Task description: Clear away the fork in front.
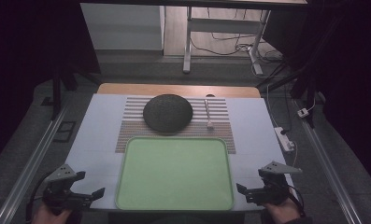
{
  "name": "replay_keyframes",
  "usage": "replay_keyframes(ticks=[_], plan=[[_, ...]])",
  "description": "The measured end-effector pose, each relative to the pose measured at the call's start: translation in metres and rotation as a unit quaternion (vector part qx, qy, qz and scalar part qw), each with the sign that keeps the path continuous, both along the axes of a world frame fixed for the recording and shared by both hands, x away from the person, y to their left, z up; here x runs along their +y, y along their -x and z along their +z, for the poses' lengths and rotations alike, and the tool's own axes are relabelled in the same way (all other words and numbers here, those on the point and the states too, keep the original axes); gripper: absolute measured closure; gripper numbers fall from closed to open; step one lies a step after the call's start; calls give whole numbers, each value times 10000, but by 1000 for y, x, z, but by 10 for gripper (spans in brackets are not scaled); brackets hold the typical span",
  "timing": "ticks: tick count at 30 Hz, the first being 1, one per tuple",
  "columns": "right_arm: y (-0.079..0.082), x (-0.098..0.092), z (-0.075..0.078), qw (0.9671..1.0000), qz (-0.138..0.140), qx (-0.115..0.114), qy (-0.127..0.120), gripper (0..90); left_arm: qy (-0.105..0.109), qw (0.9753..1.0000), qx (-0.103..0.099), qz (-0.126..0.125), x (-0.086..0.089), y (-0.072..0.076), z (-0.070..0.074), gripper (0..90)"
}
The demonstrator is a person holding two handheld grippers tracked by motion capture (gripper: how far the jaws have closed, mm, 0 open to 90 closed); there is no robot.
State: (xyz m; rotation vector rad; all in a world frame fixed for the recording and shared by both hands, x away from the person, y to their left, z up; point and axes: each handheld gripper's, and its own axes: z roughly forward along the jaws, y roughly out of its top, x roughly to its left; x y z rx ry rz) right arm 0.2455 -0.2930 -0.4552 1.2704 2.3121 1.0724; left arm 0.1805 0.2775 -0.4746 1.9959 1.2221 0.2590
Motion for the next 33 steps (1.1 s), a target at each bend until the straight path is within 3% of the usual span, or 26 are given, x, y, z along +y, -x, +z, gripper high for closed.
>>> replay_keyframes(ticks=[8,18,33], plan=[[1,2,2,9999,16,-151,-28,0,3,10000,32,41,0,-1,0,15],[-4,10,4,9986,183,-486,110,0,24,10000,26,38,1,-1,0,17],[-23,14,4,9990,283,-351,-59,2,36,10000,36,36,1,-1,0,19]])
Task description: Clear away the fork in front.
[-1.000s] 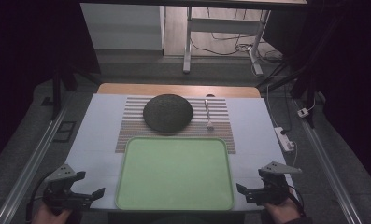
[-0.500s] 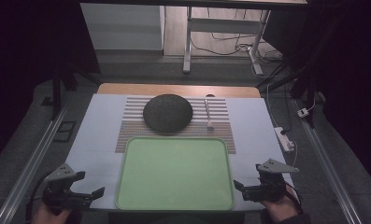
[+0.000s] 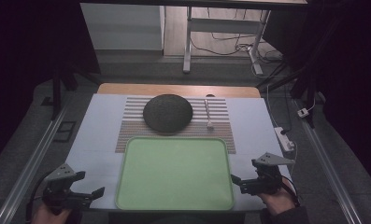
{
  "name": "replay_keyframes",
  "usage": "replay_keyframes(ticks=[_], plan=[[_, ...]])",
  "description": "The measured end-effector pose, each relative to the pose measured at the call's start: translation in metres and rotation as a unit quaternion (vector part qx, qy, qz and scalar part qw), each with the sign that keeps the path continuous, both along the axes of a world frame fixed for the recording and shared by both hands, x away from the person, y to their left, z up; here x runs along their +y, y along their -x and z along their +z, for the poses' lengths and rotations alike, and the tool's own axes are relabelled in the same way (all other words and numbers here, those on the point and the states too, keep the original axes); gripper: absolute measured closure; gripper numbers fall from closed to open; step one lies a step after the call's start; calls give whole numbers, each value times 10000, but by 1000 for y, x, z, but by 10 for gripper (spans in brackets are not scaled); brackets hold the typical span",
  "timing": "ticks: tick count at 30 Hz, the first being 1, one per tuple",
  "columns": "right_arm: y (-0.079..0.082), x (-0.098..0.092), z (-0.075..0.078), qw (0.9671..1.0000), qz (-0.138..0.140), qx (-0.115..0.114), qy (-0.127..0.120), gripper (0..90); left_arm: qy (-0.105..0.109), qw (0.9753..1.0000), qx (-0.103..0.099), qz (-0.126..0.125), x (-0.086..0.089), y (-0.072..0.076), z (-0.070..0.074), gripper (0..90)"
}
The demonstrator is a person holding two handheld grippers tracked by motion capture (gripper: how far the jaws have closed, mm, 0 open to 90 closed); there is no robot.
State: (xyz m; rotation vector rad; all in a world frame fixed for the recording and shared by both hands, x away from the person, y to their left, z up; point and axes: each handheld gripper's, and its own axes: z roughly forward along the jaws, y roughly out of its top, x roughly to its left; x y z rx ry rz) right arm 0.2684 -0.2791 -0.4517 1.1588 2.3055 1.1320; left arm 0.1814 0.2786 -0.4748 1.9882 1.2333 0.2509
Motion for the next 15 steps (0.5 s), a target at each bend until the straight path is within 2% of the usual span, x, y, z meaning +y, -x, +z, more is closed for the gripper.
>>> replay_keyframes(ticks=[6,15], plan=[[-7,3,0,9995,27,229,-193,7,2,10000,3,3,0,0,0,19],[-27,15,-1,9996,218,136,-122,7,9,10000,31,17,0,-1,0,19]])
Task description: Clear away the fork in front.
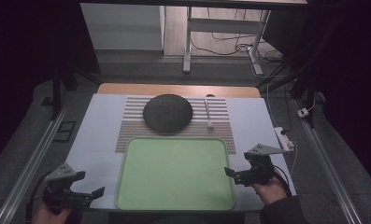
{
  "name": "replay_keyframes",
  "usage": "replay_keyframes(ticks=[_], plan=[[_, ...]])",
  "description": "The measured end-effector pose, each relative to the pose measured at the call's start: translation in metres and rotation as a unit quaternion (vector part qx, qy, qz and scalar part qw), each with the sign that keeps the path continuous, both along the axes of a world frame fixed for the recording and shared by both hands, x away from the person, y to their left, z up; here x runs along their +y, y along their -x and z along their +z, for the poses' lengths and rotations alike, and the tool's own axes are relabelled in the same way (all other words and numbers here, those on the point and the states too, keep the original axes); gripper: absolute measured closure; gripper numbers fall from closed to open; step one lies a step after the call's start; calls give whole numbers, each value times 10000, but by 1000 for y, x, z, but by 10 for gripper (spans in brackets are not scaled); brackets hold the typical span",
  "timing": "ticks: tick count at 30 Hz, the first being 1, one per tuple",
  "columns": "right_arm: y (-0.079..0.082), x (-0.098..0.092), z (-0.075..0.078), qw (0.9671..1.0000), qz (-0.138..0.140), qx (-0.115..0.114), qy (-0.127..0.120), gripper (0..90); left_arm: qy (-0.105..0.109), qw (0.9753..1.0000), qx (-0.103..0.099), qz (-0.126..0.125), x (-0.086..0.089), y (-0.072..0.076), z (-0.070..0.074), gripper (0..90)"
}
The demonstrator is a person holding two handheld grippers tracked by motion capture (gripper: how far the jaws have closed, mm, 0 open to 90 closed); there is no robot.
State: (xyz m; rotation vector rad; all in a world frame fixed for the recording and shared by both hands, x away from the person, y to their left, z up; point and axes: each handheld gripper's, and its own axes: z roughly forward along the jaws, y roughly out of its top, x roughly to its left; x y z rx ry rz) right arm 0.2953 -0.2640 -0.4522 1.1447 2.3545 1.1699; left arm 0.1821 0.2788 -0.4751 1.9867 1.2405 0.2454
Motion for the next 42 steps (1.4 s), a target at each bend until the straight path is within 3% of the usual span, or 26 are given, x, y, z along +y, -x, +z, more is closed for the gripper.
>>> replay_keyframes(ticks=[15,26,34,42], plan=[[-31,14,-4,9996,16,-91,266,0,8,10000,14,4,0,-1,0,19],[-68,27,-6,9983,-55,-238,531,0,2,10000,29,-5,0,-1,0,19],[-96,41,-15,9945,-143,-293,996,1,0,10000,34,-11,0,-1,0,19],[-124,48,-22,9925,-205,-253,1175,0,0,10000,38,-16,0,-1,-1,19]])
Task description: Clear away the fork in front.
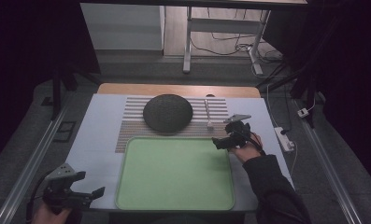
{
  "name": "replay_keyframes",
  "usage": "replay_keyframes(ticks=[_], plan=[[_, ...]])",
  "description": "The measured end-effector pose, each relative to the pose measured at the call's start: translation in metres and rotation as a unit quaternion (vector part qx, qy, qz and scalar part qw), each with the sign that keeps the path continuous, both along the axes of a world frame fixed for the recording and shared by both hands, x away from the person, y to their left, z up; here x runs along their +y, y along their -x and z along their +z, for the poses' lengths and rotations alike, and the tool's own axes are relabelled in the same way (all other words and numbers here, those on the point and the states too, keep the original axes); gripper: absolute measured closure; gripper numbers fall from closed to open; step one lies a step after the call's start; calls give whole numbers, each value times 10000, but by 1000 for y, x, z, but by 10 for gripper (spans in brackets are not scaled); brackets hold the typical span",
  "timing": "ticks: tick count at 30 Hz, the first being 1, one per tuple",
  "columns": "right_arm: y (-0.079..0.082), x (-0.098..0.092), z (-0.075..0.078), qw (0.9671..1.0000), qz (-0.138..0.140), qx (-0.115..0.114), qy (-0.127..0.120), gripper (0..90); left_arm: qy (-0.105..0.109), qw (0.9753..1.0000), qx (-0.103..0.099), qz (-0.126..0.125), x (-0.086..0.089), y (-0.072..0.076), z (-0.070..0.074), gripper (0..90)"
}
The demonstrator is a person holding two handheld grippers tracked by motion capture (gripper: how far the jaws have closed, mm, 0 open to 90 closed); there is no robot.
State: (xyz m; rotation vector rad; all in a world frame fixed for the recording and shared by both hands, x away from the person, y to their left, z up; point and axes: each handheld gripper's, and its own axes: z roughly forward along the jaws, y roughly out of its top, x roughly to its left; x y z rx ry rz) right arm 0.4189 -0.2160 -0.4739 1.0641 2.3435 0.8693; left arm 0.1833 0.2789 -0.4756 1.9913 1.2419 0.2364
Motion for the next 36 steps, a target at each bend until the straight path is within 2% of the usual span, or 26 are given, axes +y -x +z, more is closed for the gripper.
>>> replay_keyframes(ticks=[4,9,12,15,19,21,23,24,26,27,31,36], plan=[[-11,3,-3,9999,-43,19,105,0,5,10000,3,1,0,0,0,19],[-30,12,-10,9993,-33,58,367,1,3,10000,8,-3,0,0,0,19],[-35,14,-12,9987,-40,52,497,4,2,10000,8,-7,0,0,0,20],[-42,20,-19,9970,33,2,775,47,-7,10000,13,-13,0,0,0,20],[-46,25,-23,9958,100,-75,908,77,2,10000,8,-10,0,0,0,20],[-50,30,-26,9939,159,-117,1089,137,-7,10000,16,-16,0,0,0,20],[-50,32,-27,9935,176,-141,1117,158,-9,10000,15,-18,0,0,0,20],[-52,35,-29,9926,228,-172,1184,229,-9,10000,15,-18,0,0,0,20],[-53,36,-29,9922,244,-153,1214,252,-7,10000,16,-17,0,0,0,20],[-54,38,-30,9908,319,-190,1304,338,-7,10000,17,-18,0,0,0,20],[-55,42,-32,9884,452,-197,1437,472,-7,10000,12,-19,0,0,0,20],[-56,47,-35,9851,607,-236,1592,552,-5,10000,12,-18,0,0,0,20]])
